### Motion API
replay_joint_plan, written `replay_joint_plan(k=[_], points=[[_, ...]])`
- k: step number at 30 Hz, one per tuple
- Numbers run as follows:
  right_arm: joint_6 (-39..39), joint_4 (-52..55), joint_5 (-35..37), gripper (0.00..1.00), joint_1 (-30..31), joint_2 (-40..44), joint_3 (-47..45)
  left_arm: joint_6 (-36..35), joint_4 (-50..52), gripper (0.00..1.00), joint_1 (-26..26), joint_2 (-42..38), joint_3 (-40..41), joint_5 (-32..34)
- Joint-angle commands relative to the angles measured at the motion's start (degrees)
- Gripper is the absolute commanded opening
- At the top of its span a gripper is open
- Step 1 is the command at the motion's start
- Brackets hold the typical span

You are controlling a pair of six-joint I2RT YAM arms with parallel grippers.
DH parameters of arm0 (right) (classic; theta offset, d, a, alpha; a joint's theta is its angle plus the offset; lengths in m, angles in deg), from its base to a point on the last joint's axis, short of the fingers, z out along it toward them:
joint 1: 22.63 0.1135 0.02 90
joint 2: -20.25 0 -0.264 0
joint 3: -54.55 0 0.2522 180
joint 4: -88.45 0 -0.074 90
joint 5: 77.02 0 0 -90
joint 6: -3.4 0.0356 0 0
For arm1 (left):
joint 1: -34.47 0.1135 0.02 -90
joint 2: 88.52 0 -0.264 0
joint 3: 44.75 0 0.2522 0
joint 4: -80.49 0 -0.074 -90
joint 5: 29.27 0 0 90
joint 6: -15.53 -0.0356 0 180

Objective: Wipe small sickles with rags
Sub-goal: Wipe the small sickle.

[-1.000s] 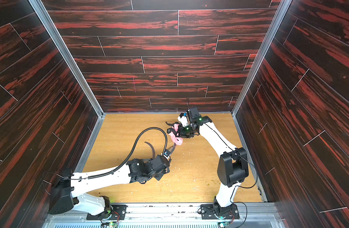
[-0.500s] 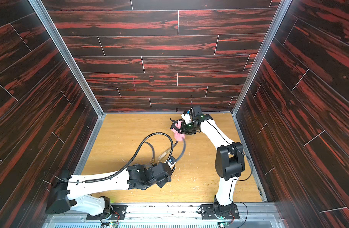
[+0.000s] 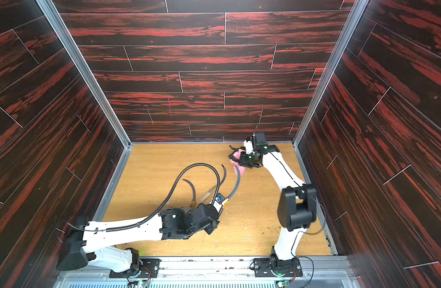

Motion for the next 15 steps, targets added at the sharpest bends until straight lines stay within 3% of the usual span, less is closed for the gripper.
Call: replay_joint_plan(k=[1, 9, 15], points=[[1.1, -0.3, 3.6, 0.00, -1.2, 6.4, -4.2, 2.2, 0.2, 0.00, 0.0, 3.4, -3.1, 1.3], [2.0, -1.4, 6.8, 0.00, -2.5, 15.9, -14.6, 4.1, -0.6, 0.00, 0.0, 8.8, -6.9, 1.6], [2.7, -2.5, 2.8, 0.00, -2.5, 23.2, -20.1, 6.0, -4.4, 0.00, 0.6, 10.2, -7.7, 2.3]])
